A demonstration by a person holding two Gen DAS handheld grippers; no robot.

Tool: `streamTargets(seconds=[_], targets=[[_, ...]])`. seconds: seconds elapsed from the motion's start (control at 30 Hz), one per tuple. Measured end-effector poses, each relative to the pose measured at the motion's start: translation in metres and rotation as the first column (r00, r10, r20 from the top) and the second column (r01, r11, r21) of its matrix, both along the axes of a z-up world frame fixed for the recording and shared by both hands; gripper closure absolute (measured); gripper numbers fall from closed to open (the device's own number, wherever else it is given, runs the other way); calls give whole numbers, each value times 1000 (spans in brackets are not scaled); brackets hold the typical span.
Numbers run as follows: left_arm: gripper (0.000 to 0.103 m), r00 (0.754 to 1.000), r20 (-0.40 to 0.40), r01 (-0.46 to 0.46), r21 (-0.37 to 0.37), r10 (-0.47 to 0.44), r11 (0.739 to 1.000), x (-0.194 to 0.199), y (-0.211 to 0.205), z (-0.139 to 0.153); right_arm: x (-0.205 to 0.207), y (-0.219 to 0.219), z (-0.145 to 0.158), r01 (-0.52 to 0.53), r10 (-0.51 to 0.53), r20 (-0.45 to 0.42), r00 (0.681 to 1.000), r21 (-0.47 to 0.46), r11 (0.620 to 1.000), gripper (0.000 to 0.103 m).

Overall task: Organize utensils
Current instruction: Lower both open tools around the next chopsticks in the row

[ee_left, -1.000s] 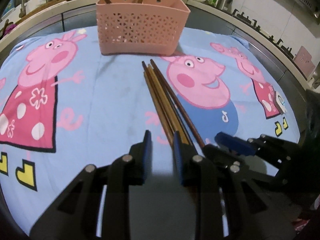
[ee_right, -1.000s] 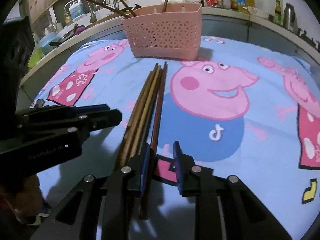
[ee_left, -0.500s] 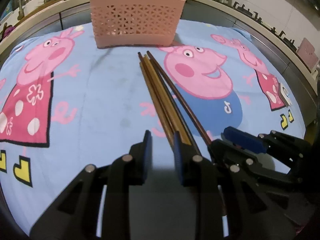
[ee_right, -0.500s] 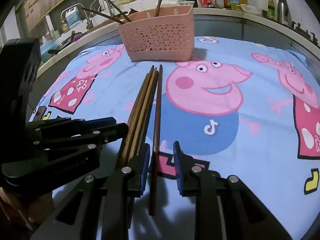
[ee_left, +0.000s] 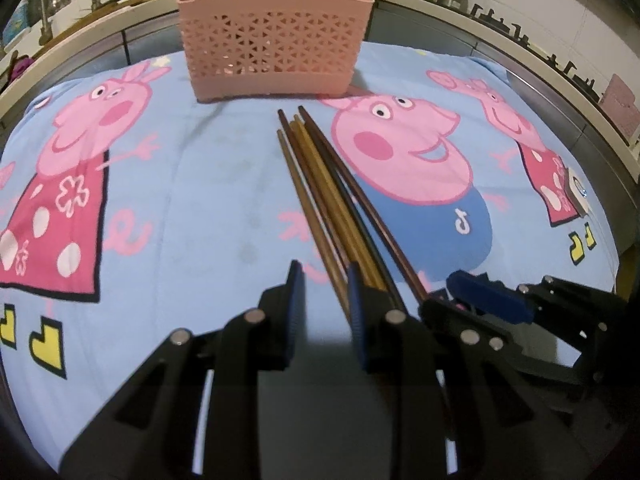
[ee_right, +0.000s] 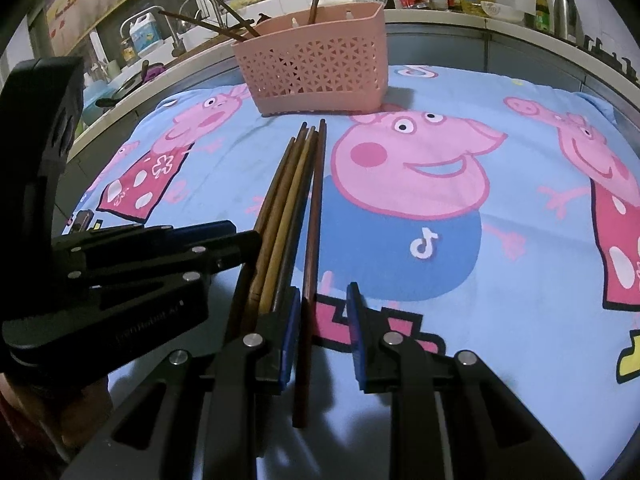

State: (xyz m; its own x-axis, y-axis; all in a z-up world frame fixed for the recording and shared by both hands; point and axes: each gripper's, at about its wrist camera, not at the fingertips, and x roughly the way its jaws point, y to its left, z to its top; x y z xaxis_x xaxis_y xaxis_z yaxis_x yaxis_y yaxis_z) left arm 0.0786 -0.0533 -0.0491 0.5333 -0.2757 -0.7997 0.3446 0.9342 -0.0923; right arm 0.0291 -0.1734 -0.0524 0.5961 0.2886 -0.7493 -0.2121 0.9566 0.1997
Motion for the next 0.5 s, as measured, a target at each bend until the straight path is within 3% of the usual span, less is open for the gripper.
streamTargets(seconds=[0.3, 0.5], targets=[[79, 1000, -3, -11, -4, 11, 1000, 3, 2, 0, 1, 0, -1, 18, -17, 17, 1000, -27, 999, 103], [79, 1000, 23, -10, 47, 9, 999, 1, -4, -1, 1, 1, -1, 18, -17, 24, 1000, -39, 999, 103]])
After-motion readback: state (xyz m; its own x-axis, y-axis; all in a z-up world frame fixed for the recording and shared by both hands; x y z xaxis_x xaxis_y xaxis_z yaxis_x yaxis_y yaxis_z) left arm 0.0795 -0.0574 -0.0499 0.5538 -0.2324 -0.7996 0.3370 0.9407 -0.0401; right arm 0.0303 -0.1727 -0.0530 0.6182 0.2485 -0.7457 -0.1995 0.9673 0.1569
